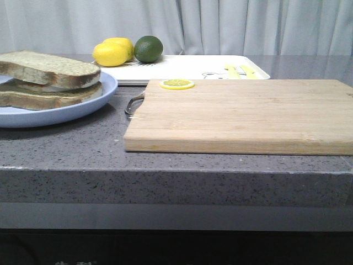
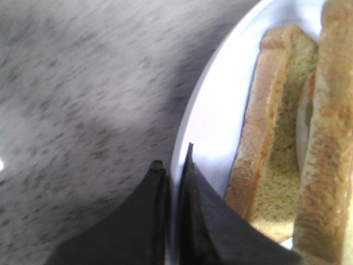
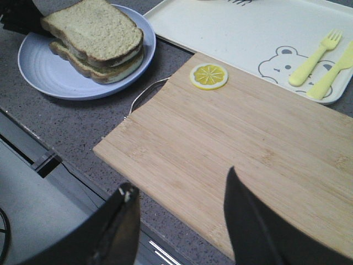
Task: Place bread and move sandwich to tray
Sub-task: 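Grip the plate rim with the left gripper and lift the plate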
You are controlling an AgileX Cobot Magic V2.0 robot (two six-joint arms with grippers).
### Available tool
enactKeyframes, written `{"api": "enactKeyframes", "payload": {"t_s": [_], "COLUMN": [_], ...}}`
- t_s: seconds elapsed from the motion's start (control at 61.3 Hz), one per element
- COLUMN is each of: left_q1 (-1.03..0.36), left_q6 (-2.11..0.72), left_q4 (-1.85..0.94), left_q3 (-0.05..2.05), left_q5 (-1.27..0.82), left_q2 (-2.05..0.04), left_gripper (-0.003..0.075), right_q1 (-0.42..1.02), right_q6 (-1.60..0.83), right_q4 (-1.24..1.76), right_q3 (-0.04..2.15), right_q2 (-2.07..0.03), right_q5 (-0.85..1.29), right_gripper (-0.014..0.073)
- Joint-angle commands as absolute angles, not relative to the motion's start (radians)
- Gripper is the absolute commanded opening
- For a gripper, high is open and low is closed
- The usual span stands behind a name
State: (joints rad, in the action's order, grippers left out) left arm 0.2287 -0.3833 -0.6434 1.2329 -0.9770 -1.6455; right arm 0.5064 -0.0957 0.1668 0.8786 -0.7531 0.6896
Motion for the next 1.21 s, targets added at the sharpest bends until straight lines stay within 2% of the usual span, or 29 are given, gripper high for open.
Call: {"api": "enactKeyframes", "payload": {"t_s": [0.0,0.245,0.49,0.914,1.191], "left_q1": [0.188,0.074,-0.001,-0.022,-0.023], "left_q6": [-0.401,-0.394,-0.26,0.097,0.176], "left_q4": [-0.696,-0.76,-0.802,-0.804,-0.797], "left_q3": [1.32,1.503,1.708,2.016,2.073], "left_q5": [-1.001,-0.996,-0.99,-0.955,-1.02], "left_q2": [-1.579,-1.595,-1.733,-2.029,-2.129], "left_gripper": [-0.002,-0.002,-0.002,-0.002,-0.0017], "right_q1": [0.502,0.502,0.502,0.502,0.502], "right_q6": [-0.104,-0.104,-0.104,-0.104,-0.104], "right_q4": [0.163,0.163,0.163,0.163,0.163], "right_q3": [0.903,0.903,0.903,0.903,0.903], "right_q2": [-0.747,-0.747,-0.747,-0.747,-0.747], "right_q5": [0.625,0.625,0.625,0.626,0.626], "right_gripper": [0.0382,0.0382,0.0382,0.0382,0.0382]}}
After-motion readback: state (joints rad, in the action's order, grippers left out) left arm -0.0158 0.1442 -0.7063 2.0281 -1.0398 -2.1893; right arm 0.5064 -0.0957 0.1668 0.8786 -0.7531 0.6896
